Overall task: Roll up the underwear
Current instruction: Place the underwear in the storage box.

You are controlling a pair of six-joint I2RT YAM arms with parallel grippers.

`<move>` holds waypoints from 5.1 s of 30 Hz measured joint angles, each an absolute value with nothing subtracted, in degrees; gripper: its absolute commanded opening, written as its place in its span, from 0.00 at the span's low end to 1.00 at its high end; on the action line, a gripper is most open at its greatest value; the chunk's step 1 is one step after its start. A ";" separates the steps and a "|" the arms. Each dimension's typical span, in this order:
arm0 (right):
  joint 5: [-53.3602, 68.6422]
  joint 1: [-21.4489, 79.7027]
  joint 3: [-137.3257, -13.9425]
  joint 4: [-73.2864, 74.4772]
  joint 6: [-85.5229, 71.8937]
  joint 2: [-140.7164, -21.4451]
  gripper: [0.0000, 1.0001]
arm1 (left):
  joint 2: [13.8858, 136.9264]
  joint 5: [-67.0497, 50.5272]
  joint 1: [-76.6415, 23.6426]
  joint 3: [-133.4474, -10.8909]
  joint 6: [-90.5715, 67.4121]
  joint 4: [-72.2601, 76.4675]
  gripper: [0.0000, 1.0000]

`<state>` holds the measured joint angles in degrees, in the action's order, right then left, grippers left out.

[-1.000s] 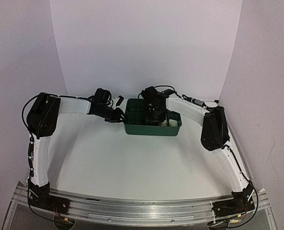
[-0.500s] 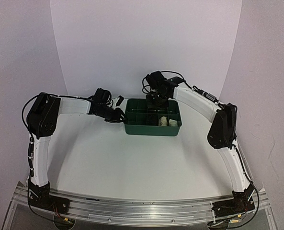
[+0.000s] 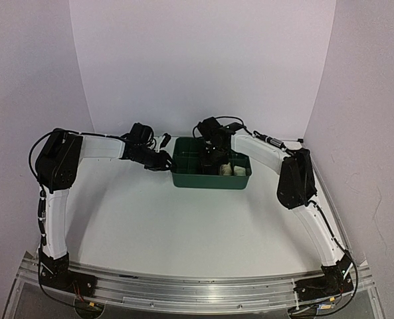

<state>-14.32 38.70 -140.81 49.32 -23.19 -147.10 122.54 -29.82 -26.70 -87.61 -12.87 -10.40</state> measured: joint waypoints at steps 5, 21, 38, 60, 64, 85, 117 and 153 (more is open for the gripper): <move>-12.61 37.81 -140.81 48.20 -24.40 -149.18 0.00 | 122.54 -29.85 -26.70 -87.61 -12.86 -10.39 0.25; -8.53 36.63 -142.12 42.39 -25.18 -151.28 0.00 | 122.54 -29.80 -26.47 -87.61 -12.88 -10.41 0.24; -14.36 36.80 -134.52 36.97 -26.19 -143.52 0.00 | 122.52 -29.88 -26.64 -87.64 -11.64 -9.63 0.17; -16.28 42.13 -118.86 35.61 -33.95 -132.02 0.00 | 115.84 -29.42 -26.74 -77.89 -26.04 -7.72 0.00; -16.98 42.08 -113.19 35.95 -36.30 -127.32 0.20 | 115.69 -29.59 -26.74 -77.54 -27.19 -7.32 0.00; -16.59 36.30 -108.01 39.69 -44.50 -127.03 0.29 | 115.06 -30.45 -26.95 -76.43 -28.96 -6.87 0.00; -14.82 34.13 -134.04 41.62 -34.52 -145.62 0.16 | 114.54 -34.06 -28.03 -76.07 -29.80 -11.31 0.18; -2.92 38.20 -117.63 40.72 -29.71 -128.12 0.00 | 114.30 -34.51 -27.42 -77.62 -28.61 -16.29 0.32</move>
